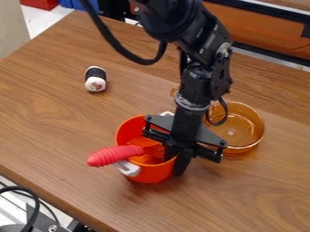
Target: Move the red object to the middle of the table
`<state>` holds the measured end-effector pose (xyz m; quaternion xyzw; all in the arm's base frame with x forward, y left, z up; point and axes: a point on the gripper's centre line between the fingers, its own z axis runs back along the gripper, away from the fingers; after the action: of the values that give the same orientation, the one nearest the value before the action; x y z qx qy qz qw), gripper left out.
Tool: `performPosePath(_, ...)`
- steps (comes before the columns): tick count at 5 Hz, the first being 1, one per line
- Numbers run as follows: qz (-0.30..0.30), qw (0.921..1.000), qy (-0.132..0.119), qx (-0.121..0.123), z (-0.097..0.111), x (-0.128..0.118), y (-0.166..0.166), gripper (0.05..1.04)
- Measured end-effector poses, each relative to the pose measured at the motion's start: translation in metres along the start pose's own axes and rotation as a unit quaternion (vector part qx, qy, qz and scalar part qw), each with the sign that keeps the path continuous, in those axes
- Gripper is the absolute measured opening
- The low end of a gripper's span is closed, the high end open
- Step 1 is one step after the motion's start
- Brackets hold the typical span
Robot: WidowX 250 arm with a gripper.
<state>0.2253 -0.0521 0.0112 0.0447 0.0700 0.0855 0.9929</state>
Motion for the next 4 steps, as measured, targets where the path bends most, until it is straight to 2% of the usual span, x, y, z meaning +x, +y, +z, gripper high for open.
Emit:
performPosePath(1,-0.012,0.9998,0.006,-0.014,-0.002,-0.001,0.002,0.203)
performPosePath(2,-0.012,0.9997,0.020,-0.012,-0.001,-0.004,0.006,0.430)
performPosePath(3,-0.010,0.9996,0.024,-0.012,-0.001,-0.004,0.008,0.719)
performPosePath(4,-0.010,0.9992,0.035,-0.015,0.002,-0.003,0.012,0.964)
